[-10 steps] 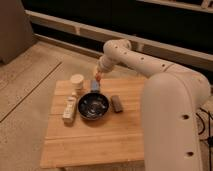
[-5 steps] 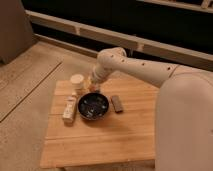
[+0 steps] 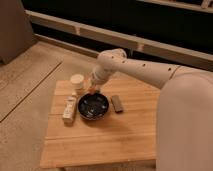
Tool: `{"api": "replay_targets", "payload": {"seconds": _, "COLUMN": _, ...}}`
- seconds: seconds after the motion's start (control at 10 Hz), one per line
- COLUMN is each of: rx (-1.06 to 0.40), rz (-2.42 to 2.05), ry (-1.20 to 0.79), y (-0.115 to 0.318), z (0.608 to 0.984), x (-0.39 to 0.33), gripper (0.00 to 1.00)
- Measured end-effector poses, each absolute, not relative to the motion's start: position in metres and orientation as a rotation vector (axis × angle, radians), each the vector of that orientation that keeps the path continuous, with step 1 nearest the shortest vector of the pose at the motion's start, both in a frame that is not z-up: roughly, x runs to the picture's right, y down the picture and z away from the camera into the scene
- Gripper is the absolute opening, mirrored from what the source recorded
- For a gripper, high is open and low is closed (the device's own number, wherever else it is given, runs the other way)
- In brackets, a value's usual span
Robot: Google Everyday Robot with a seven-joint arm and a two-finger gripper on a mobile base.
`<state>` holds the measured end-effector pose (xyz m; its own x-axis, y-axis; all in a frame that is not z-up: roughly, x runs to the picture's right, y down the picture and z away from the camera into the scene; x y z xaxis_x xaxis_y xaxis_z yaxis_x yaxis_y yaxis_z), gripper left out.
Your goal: Place the pepper in the ceramic bowl
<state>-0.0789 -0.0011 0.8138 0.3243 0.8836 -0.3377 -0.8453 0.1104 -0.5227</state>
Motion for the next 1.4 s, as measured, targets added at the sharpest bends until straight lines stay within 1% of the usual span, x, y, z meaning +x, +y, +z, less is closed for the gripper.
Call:
{"api": "replay_targets", "payload": {"seconds": 0.3, "rx": -0.777, "rz": 1.227, "ry": -0.021, "y": 0.042, "z": 0.831, "x": -0.108, "gripper": 0.00}}
{"api": "replay_targets", "payload": {"seconds": 0.5, "rx": -0.771, "rz": 1.262, "ry": 0.025, "y": 0.051, "z": 0.847, "x": -0.102, "gripper": 0.00}}
{"api": "replay_targets", "payload": {"seconds": 0.9, "rx": -0.781, "rz": 1.373, "ry": 0.195, "y": 0.080, "z": 0.878, "x": -0.077, "gripper": 0.00}}
{"api": "replay_targets", "payload": {"seconds": 1.1, "rx": -0.792, "rz": 1.370, "ry": 0.237, "y": 0.090, "z": 0.883, "x": -0.077, "gripper": 0.00}}
{"api": "replay_targets", "payload": {"seconds": 1.2, "rx": -0.794, "rz": 1.370, "ry": 0.233, "y": 0.089, "z": 0.882, "x": -0.079, "gripper": 0.02}}
{"api": "replay_targets", "payload": {"seconds": 1.4, "rx": -0.792, "rz": 1.373, "ry": 0.236, "y": 0.089, "z": 0.883, "x": -0.076, "gripper": 0.21}}
